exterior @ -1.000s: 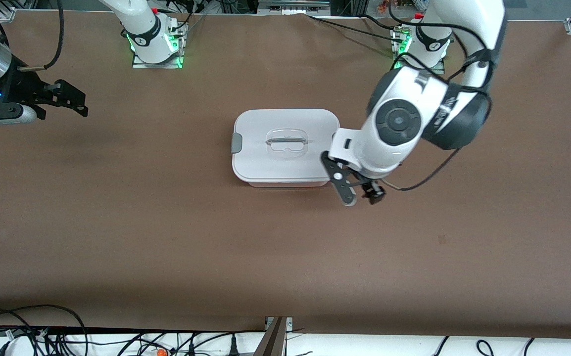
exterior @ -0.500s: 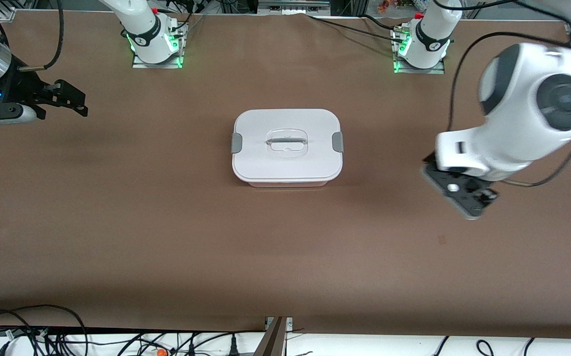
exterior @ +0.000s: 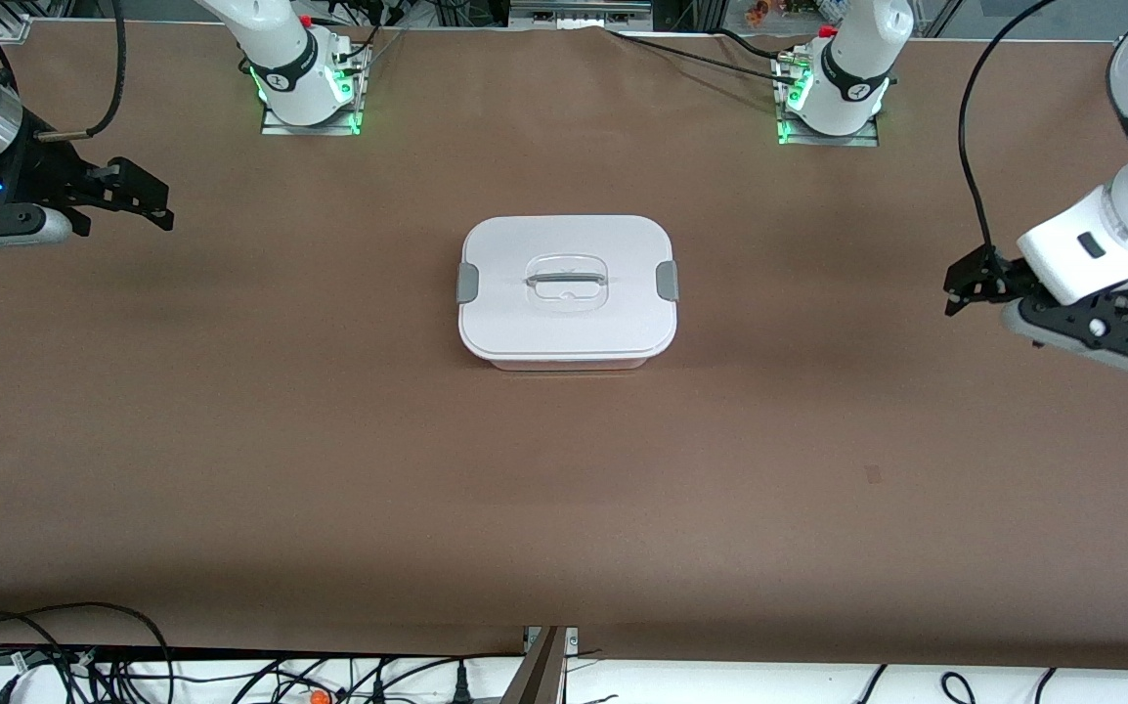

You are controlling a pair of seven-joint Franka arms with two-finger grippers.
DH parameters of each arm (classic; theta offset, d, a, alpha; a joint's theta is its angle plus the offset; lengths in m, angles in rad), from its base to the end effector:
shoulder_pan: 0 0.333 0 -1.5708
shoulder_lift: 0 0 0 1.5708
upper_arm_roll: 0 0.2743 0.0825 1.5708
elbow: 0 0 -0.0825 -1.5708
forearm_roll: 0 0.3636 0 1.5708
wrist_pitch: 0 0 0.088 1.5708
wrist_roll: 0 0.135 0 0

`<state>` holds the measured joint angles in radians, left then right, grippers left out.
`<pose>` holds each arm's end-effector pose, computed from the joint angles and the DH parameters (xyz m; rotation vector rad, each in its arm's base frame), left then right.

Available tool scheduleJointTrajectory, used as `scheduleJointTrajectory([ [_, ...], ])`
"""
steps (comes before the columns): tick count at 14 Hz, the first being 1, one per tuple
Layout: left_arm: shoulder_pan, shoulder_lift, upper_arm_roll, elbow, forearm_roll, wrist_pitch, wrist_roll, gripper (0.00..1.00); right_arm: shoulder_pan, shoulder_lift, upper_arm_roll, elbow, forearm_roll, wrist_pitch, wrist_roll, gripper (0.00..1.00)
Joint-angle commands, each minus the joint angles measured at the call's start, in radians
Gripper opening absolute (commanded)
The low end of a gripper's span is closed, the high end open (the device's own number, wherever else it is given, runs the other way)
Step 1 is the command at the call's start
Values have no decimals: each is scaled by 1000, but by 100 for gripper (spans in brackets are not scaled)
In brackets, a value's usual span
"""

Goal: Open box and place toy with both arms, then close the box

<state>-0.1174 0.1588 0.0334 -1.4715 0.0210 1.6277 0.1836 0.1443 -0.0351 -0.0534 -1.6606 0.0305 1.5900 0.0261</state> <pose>0.5784 -0.0472 0.5164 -3.0873 0.4181 0.0059 0.5211 0.0512 0.5345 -3.1092 -0.0991 0.0582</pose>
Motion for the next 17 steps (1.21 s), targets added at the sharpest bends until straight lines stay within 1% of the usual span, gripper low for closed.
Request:
scheduleJointTrajectory([
  [1, 36, -84, -13, -64, -9, -20, -88, 100, -3, 3, 4, 16, -12, -18, 5, 100],
  [2, 65, -99, -13, -64, -9, -38, -88, 100, -5, 3, 4, 16, -12, -18, 8, 100],
  [4, 71, -119, -15, -64, -13, -112, -93, 100, -5, 3, 4, 16, -12, -16, 8, 100],
  [8, 97, -119, -13, -61, -46, -132, -110, 100, -5, 3, -2, 15, -12, -16, 5, 100],
  [10, 105, -108, -12, -55, -46, -141, -131, 100, -6, 3, -3, 13, -12, -18, 5, 100],
  [12, 113, -78, -12, -32, -59, -147, -134, 100, -6, 3, -3, 12, -14, -18, 8, 100],
  [15, 113, -73, -13, -23, -72, -147, -162, 100, -6, 3, -3, 13, -12, -18, 5, 100],
  [17, 108, -42, -15, 22, -67, -172, -162, 100, -6, 3, -3, 12, -12, -18, 5, 100],
])
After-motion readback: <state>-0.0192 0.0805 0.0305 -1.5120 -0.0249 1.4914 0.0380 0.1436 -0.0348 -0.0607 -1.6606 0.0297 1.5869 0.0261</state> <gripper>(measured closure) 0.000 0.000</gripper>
